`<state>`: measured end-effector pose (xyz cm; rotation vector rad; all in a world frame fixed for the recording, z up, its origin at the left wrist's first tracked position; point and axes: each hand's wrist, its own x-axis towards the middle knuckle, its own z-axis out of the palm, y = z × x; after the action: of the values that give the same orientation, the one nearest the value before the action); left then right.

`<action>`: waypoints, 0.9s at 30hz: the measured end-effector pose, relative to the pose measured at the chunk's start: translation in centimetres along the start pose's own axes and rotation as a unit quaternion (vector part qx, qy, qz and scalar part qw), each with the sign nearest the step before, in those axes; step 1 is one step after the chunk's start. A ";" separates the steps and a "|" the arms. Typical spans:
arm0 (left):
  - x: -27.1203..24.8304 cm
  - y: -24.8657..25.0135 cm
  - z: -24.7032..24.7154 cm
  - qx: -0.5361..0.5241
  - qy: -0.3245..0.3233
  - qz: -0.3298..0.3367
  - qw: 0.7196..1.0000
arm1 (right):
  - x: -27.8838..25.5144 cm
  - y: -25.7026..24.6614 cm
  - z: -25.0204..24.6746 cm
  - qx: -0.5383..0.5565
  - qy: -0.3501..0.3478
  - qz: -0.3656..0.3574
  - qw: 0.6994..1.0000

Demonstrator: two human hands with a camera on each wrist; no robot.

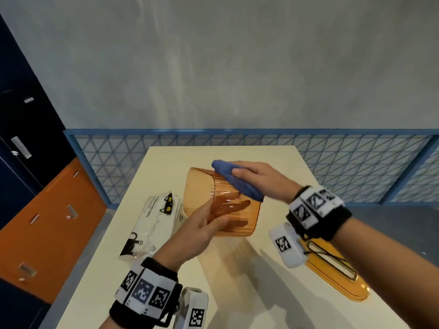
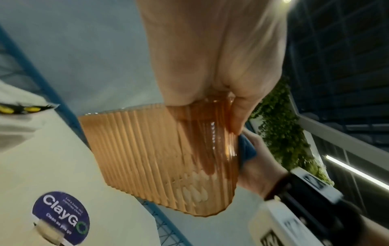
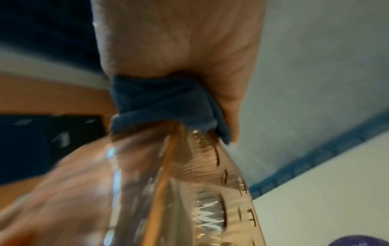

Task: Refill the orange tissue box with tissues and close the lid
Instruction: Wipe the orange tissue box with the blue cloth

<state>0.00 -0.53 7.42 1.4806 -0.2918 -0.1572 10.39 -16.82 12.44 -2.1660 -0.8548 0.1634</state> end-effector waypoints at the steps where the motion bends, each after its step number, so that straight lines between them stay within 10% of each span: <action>1: -0.1 0.1 0.1 0.015 0.000 0.004 1.000 | 0.4 0.0 -0.6 0.009 -0.033 0.045 0.998; 6: -0.3 -0.4 -0.5 0.064 0.050 0.004 0.997 | -1.8 -1.7 0.8 -0.092 -0.045 -0.075 0.992; 10: -0.9 0.4 -0.1 0.079 -0.013 -0.020 0.997 | -0.5 0.5 0.2 -0.004 -0.063 0.050 0.997; 18: 0.9 -0.3 0.4 0.237 -0.034 -0.041 0.970 | -2.4 11.5 1.6 -0.209 -0.085 0.228 0.947; 27: 8.3 -6.8 5.5 0.405 0.037 -0.225 0.885 | -11.2 16.1 8.1 -0.244 -0.180 0.271 0.914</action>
<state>6.82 -8.71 1.84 2.3750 0.0826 -0.3819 7.23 -26.19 -6.31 -2.8699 -0.4900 0.7102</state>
